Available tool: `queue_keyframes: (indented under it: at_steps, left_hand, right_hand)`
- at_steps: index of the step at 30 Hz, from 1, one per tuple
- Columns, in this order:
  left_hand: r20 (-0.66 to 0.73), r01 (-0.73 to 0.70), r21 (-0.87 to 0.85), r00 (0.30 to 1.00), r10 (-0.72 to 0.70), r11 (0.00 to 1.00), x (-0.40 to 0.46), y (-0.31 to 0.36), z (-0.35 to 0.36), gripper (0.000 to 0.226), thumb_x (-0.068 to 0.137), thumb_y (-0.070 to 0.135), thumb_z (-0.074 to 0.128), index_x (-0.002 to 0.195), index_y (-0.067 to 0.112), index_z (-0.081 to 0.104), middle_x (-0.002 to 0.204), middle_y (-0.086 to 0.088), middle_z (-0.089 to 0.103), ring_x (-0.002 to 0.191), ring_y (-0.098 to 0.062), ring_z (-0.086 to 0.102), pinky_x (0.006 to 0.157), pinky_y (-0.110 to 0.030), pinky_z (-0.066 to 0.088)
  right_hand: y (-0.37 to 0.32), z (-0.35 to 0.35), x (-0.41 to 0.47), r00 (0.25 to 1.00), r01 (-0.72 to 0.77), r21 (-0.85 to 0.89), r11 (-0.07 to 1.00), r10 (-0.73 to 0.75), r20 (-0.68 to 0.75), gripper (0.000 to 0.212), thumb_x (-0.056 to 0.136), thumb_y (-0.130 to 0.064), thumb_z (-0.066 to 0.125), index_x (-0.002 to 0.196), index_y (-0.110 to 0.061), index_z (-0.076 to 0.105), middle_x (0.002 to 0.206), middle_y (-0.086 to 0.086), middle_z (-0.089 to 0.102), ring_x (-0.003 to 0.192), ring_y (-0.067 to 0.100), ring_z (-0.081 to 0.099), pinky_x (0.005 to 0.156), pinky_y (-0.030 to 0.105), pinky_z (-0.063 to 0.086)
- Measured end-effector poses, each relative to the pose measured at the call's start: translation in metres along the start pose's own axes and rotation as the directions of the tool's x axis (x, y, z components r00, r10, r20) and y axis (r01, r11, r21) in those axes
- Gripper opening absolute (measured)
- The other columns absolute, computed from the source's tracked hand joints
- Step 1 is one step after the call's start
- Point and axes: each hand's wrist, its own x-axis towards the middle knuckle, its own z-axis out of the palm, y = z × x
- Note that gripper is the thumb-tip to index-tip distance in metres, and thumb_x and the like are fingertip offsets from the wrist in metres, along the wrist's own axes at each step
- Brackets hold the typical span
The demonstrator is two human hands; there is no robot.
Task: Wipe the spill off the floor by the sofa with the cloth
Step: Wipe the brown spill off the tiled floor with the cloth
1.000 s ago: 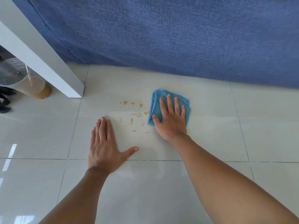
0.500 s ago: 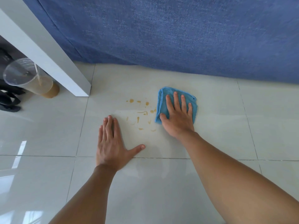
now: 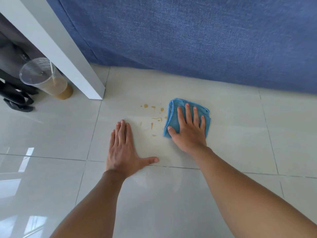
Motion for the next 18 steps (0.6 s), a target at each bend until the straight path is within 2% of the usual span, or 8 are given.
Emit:
queue_keyframes:
  at_steps: [4, 9, 13, 18]
  left_hand:
    - [0.012, -0.031, 0.017, 0.999, 0.031, 0.999, -0.001, -0.003, -0.001, 0.159, 0.048, 0.105, 0.043, 0.160, 0.002, -0.004, 0.169, -0.015, -0.010, 0.157, -0.026, -0.013, 0.127, -0.042, -0.002]
    - [-0.021, -0.072, 0.052, 0.997, 0.073, 0.996, 0.000, -0.016, -0.005, 0.146, 0.055, 0.104, 0.037, 0.161, 0.007, 0.009, 0.171, -0.009, 0.002, 0.158, -0.022, 0.000, 0.127, -0.048, 0.010]
    - [-0.060, 0.009, 0.074, 0.998, -0.005, 0.997, -0.003, -0.013, -0.005, 0.146, 0.055, 0.102, 0.041, 0.160, 0.007, 0.003, 0.171, -0.005, -0.007, 0.157, -0.021, -0.009, 0.125, -0.053, -0.004]
    - [-0.028, 0.032, 0.080, 0.999, -0.030, 0.996, 0.001, -0.013, -0.002, 0.149, 0.056, 0.103, 0.039, 0.160, 0.005, -0.002, 0.171, -0.008, -0.006, 0.157, -0.021, -0.011, 0.126, -0.056, 0.002]
  right_hand:
    - [0.013, -0.002, -0.005, 0.997, 0.073, -0.023, 0.997, -0.072, 0.023, 0.087, 0.096, -0.066, 0.034, 0.163, -0.028, -0.006, 0.171, -0.002, -0.019, 0.156, 0.022, -0.021, 0.126, 0.048, -0.012]
    - [0.024, 0.004, -0.025, 0.989, 0.147, -0.085, 0.985, -0.148, -0.002, 0.090, 0.089, -0.072, 0.021, 0.164, -0.028, -0.001, 0.172, -0.001, -0.014, 0.157, 0.022, -0.018, 0.127, 0.050, -0.006]
    - [0.005, 0.014, -0.039, 0.990, 0.115, -0.071, 0.991, -0.121, -0.078, 0.091, 0.090, -0.070, 0.029, 0.164, -0.023, 0.008, 0.173, 0.004, -0.005, 0.159, 0.028, -0.008, 0.127, 0.053, -0.001]
    - [-0.022, 0.019, -0.039, 0.994, 0.040, -0.008, 0.999, -0.040, -0.099, 0.092, 0.089, -0.070, 0.035, 0.164, -0.024, 0.009, 0.173, 0.005, -0.005, 0.158, 0.030, -0.009, 0.126, 0.053, -0.004]
